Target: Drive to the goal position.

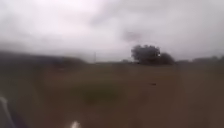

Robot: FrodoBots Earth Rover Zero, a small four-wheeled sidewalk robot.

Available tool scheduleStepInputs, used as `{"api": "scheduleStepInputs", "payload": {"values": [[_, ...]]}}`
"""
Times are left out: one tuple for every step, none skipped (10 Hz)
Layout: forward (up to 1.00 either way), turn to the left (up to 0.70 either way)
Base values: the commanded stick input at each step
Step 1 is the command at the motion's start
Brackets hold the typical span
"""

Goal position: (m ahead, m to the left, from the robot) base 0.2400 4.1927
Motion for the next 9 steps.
{"api": "scheduleStepInputs", "payload": {"values": [[0.70, 0.00], [0.70, 0.00], [0.70, 0.00], [0.70, 0.00], [0.70, 0.00], [0.70, 0.00], [0.70, 0.00], [0.70, 0.00], [0.70, 0.00]]}}
